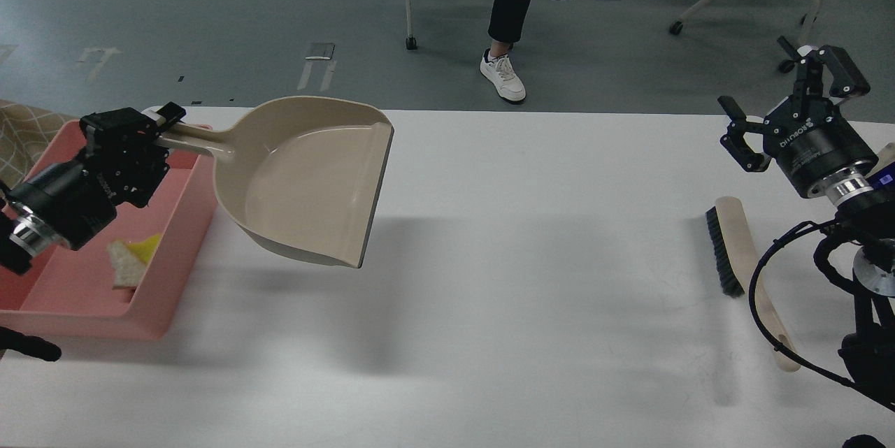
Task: Sweep and dump garbage into bin
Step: 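Bring the empty dustpan back and lower it onto the table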
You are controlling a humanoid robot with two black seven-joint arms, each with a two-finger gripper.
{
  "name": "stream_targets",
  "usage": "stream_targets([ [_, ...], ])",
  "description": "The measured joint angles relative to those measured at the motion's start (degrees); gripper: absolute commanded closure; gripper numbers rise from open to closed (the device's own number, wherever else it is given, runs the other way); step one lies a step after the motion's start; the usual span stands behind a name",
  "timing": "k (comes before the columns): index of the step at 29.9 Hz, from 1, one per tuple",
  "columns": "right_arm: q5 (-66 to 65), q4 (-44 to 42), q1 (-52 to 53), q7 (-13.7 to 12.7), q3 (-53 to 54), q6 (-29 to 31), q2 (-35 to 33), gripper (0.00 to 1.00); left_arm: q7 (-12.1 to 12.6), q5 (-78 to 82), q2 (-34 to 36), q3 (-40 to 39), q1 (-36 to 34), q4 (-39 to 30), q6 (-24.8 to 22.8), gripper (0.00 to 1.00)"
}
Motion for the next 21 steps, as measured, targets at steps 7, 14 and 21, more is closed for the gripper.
stream_targets([
  [7,-0.16,-4.16,7.20,3.32,-1.97,0.00,2.79,0.00,1.10,1.29,-1.78,2.80,-1.31,-0.59,4.06,0.93],
  [14,-0.26,-10.44,13.40,13.03,-4.13,0.00,3.38,0.00,1.44,7.47,-7.76,6.93,-3.87,0.14,7.15,0.93],
  [21,-0.67,-12.51,14.22,18.13,-4.27,-0.16,3.25,0.00,1.36,14.90,-13.29,7.45,-3.98,0.67,9.80,0.93],
])
